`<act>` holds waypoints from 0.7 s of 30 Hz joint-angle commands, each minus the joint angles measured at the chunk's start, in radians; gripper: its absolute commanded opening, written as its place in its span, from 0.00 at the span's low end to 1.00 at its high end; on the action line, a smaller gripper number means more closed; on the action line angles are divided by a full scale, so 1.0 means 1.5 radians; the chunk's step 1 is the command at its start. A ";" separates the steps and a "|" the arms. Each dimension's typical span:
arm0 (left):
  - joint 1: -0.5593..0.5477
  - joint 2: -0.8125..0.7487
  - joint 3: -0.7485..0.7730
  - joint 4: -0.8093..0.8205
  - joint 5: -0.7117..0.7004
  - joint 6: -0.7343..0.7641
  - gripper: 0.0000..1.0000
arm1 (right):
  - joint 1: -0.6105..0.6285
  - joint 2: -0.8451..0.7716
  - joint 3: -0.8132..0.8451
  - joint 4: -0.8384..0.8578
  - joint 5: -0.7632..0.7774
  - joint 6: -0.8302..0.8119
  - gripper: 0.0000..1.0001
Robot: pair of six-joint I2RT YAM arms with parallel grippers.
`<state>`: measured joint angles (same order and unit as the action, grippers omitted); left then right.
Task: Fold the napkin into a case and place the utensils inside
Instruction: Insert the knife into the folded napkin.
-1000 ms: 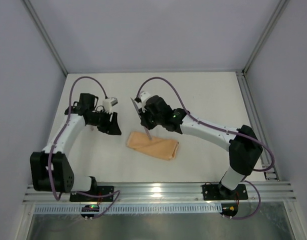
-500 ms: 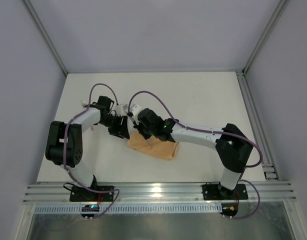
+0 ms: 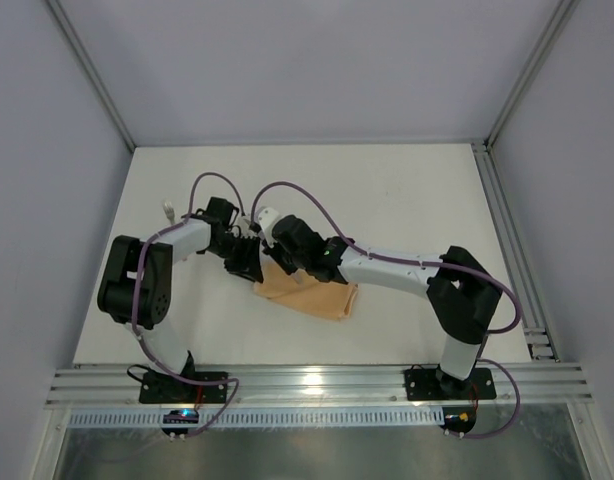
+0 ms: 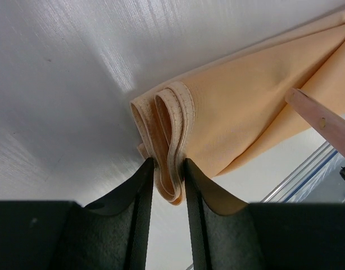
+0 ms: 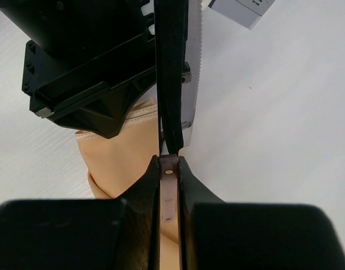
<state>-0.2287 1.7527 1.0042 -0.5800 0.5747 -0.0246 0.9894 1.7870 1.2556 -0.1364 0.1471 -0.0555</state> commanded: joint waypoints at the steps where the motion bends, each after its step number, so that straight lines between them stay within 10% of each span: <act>1: 0.000 0.006 0.001 0.014 0.022 -0.011 0.29 | 0.005 0.006 0.027 0.001 0.014 -0.013 0.03; 12: 0.000 0.018 0.014 0.006 0.029 -0.006 0.00 | 0.009 0.008 0.002 -0.084 0.019 -0.036 0.03; 21: 0.002 0.019 0.016 0.004 0.037 0.000 0.00 | 0.025 0.026 -0.010 -0.143 0.013 -0.041 0.04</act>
<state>-0.2287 1.7794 1.0058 -0.5800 0.6136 -0.0372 1.0145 1.8133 1.2583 -0.3073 0.1555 -0.1085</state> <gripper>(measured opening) 0.013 0.102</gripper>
